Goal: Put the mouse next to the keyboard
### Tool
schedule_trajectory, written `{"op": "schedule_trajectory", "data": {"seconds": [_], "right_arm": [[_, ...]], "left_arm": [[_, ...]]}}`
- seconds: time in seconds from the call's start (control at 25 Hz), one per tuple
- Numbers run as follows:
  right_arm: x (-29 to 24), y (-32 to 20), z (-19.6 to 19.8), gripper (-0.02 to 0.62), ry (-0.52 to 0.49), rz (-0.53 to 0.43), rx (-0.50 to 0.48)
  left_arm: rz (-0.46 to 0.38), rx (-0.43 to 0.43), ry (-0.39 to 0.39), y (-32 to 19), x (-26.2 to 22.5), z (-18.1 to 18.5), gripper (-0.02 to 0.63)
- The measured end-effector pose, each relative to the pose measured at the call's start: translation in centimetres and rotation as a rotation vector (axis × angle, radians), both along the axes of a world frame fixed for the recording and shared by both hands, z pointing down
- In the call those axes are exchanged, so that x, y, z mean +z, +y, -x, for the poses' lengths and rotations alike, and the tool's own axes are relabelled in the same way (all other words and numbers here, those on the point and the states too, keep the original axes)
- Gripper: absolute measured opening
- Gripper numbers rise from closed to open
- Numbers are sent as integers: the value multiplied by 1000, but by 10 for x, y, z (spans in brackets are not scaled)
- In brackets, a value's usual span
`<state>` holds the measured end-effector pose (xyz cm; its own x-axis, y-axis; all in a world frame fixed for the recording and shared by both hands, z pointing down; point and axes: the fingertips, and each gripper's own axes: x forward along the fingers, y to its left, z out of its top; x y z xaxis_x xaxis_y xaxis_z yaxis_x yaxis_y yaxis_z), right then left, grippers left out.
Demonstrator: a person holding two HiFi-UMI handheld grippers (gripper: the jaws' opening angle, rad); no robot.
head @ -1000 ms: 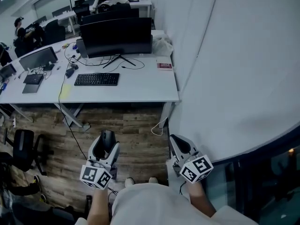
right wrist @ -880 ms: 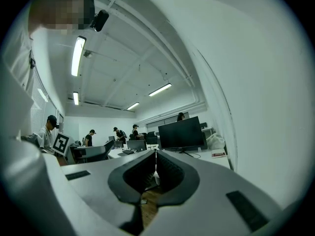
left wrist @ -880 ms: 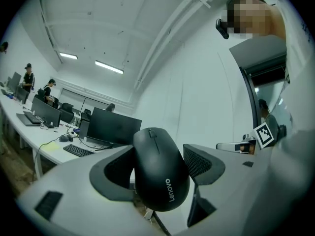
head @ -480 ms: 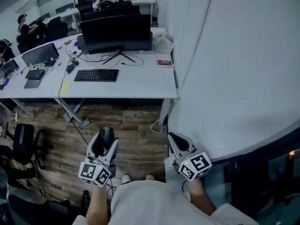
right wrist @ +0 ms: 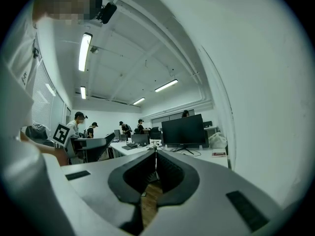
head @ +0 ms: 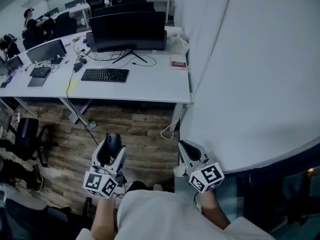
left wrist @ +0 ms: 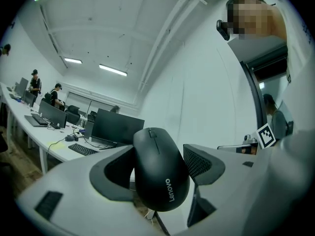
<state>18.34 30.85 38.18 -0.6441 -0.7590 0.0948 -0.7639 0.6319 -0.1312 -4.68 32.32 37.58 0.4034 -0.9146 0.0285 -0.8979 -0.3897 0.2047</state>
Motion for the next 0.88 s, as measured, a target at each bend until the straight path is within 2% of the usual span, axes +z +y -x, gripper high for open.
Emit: {"op": "schedule_trajectory", "data": {"seconds": [0.44, 0.88], "right_arm": [[2, -5, 10, 20, 3, -1, -51], [7, -13, 26, 20, -2, 5, -85]], "left_arm": [[11, -43, -7, -1, 3, 8, 322], [11, -38, 6, -14, 5, 12, 322]]}}
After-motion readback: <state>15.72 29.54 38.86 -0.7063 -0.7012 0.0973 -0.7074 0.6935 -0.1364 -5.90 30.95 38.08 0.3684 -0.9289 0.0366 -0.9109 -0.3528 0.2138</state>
